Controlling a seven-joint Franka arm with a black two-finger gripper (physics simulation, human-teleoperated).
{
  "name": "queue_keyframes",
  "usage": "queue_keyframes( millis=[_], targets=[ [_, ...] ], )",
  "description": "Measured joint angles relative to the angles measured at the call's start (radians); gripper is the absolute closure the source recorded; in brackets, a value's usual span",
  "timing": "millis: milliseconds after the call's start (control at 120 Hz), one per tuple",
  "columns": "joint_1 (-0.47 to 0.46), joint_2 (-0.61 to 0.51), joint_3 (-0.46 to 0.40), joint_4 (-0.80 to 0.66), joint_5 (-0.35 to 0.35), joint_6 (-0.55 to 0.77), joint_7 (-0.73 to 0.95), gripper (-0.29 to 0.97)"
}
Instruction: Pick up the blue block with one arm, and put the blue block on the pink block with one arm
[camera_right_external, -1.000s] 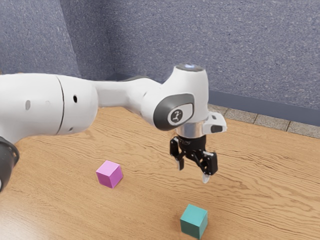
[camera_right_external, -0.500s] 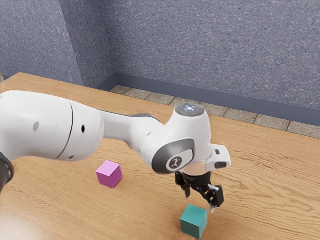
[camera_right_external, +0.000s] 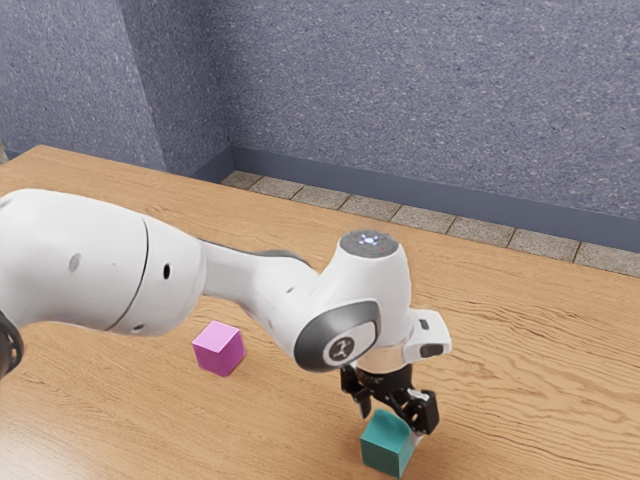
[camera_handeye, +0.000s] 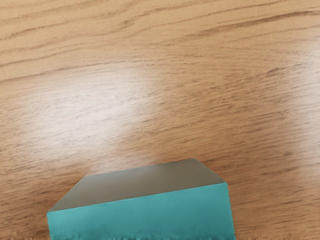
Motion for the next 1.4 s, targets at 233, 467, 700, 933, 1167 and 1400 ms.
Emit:
queue_keyframes(
  millis=[233,467,700,933,1167,1400],
  targets=[
    [0.000,0.022,0.000,-0.010,-0.016,0.015,-0.011,0.02],
    [-0.001,0.046,-0.001,-0.010,-0.024,0.035,-0.019,0.02],
    [-0.001,0.066,-0.002,-0.010,-0.036,0.050,-0.024,0.04],
    [-0.001,0.068,-0.005,-0.010,-0.055,0.059,-0.028,0.27],
    [-0.001,0.060,-0.004,-0.009,-0.048,0.060,-0.043,0.33],
    [0.046,-0.119,0.007,-0.019,0.051,0.018,-0.061,0.35]
  ],
)
